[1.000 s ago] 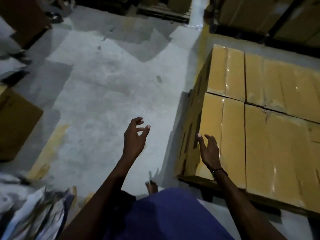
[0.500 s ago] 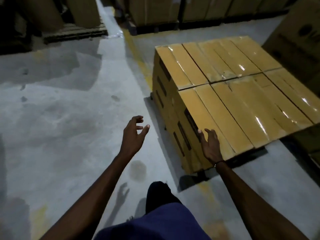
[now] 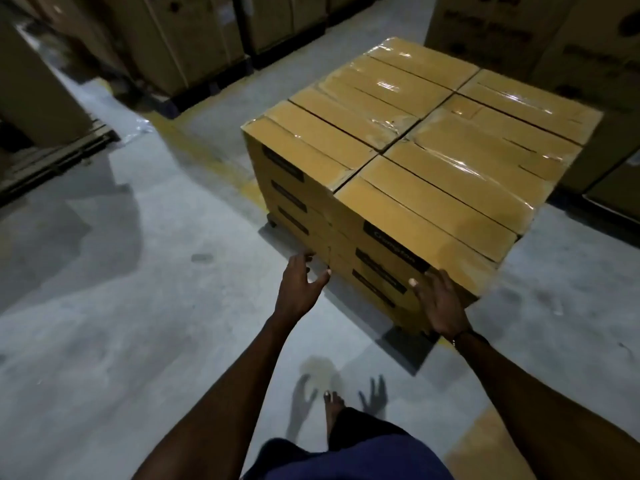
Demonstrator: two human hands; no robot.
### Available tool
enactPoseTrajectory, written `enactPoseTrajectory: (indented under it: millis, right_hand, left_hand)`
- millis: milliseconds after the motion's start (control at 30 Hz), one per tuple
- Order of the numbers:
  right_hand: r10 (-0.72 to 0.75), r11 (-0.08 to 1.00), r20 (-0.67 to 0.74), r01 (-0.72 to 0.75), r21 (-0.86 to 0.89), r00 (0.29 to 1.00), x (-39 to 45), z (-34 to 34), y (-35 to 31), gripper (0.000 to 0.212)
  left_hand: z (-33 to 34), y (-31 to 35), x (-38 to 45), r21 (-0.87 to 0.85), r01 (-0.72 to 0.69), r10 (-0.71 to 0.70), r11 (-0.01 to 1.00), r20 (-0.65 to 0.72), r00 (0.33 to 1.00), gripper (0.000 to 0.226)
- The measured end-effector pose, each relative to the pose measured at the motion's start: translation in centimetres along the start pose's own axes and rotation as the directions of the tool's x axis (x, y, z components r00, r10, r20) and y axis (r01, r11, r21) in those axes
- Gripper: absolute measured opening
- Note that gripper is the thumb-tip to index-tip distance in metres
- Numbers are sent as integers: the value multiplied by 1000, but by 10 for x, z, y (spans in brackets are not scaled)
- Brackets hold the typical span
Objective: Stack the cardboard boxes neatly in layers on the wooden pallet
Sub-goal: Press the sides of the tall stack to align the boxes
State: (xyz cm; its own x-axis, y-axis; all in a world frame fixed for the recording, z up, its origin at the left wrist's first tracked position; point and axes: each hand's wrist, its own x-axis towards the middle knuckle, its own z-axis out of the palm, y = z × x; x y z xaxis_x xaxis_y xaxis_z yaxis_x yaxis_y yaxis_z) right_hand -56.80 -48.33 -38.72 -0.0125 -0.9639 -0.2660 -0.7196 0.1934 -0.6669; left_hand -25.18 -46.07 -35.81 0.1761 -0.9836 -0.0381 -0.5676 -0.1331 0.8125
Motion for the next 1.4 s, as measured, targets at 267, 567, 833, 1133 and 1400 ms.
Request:
enactPoseTrajectory:
  millis: [267,567,833,1133,1400]
  right_hand:
    - [167,986,-113,-168,4,979,-20,41,13,84]
    - [314,949,-326,-304,82,892,-17,87,21,93]
    - [209,954,-447,-282,-101,870,47,164,140,85]
    - [-64,859,-628,-278,-431,776,133,274,274,93]
    - [-361,704,-698,-311,-639,619,189,309,346,103]
  left_hand:
    - [-6,-30,79,136,-219,168,966,315,934,66]
    - [71,-65,160,122,-585,374,802,662,650,77]
    - [220,-129,194,89,-948,696,305,659,286,66]
    - [385,-249,249,237,-949,808,-205,589,-27,83]
    - [432,-299,279,416,-851,888,-319,445,-115,100]
